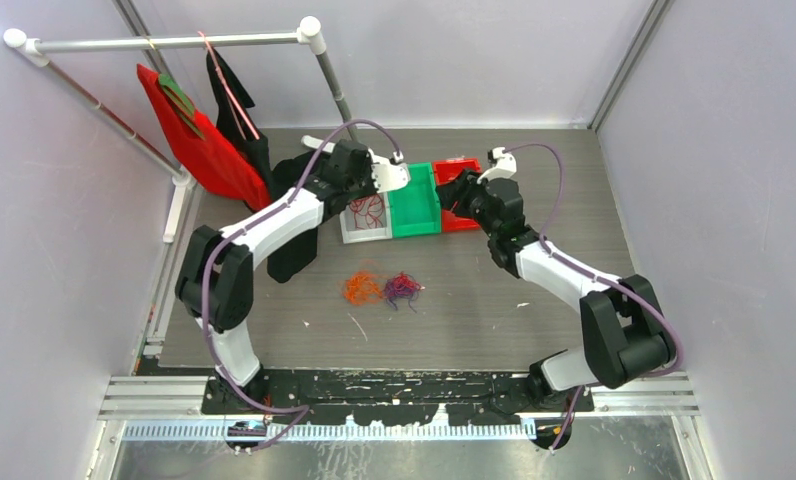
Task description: Untangle the cables
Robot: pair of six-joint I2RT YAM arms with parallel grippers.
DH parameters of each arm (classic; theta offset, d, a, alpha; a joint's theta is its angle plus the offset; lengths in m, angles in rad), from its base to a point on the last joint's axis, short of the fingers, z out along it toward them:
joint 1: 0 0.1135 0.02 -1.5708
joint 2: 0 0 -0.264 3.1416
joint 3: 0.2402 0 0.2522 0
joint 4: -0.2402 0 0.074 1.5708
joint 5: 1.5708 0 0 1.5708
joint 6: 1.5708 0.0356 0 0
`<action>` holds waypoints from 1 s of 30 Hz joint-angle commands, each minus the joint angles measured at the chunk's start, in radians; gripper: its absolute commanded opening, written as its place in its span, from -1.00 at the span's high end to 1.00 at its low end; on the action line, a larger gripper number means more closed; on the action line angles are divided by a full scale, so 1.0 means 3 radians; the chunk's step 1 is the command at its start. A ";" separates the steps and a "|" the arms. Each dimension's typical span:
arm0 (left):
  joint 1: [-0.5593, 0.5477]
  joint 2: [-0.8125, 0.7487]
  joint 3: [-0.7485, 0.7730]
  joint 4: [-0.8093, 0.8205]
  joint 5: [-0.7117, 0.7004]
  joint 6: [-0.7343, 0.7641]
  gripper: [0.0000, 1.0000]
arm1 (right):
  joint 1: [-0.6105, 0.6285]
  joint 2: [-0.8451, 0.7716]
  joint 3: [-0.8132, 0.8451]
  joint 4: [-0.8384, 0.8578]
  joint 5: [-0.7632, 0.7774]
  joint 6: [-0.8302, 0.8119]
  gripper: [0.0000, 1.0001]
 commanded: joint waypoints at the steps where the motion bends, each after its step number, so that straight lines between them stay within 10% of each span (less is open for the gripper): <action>1: 0.0073 0.0190 0.0031 0.0069 -0.0106 -0.0019 1.00 | -0.0017 -0.0197 -0.0048 0.0154 0.0086 0.0068 -0.03; 17: 0.0075 0.0558 0.0338 -0.0065 0.0111 -0.0477 0.98 | -0.0018 -0.0322 -0.0125 0.0073 0.0007 0.0101 -0.02; 30: 0.0249 0.0253 0.0866 -0.1420 0.0861 -0.0760 -0.06 | 0.0011 -0.0385 -0.0049 -0.0194 -0.0367 0.0133 -0.05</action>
